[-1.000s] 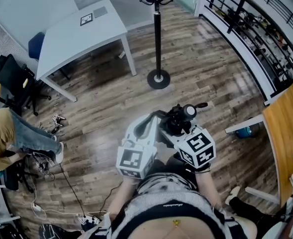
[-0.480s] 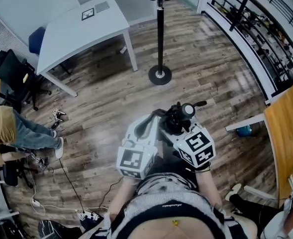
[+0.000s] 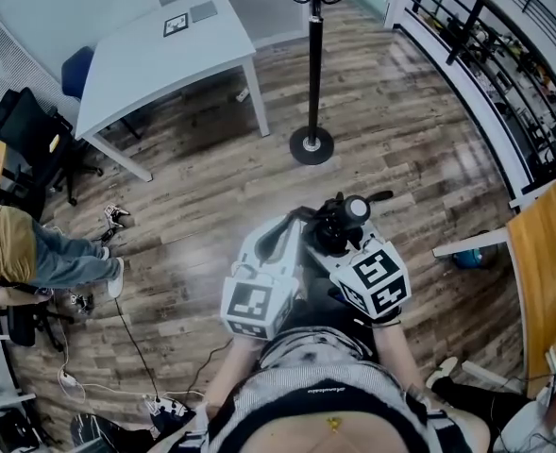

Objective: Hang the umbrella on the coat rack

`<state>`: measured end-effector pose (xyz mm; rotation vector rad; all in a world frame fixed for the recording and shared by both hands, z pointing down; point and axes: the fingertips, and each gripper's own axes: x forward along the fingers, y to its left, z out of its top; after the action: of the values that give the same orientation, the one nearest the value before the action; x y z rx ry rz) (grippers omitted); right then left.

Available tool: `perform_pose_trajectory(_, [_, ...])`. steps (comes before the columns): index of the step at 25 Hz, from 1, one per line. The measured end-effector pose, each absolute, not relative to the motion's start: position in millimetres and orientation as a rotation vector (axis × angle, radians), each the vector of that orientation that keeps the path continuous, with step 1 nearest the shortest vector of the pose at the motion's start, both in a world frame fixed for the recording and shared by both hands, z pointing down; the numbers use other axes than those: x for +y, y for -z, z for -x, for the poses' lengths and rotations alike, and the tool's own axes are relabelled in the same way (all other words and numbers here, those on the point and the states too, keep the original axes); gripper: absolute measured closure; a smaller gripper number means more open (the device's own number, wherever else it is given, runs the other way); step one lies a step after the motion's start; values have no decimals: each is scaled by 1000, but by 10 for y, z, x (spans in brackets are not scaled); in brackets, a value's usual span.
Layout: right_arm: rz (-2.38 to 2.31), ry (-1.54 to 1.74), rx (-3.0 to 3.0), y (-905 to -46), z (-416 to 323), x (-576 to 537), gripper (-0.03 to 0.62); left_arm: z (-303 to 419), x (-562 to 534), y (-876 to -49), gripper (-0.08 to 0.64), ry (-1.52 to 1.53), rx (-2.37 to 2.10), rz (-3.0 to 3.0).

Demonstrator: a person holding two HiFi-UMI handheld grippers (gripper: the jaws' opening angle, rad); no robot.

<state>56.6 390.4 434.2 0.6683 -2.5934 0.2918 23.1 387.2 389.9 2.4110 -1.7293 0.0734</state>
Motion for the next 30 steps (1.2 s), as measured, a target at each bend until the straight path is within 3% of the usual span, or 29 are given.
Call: perform_pose_trajectory(30, [-584,-286,-2607,-4183,-200,1896,344,99,1908,-3588,541,-83,-1816,-2374])
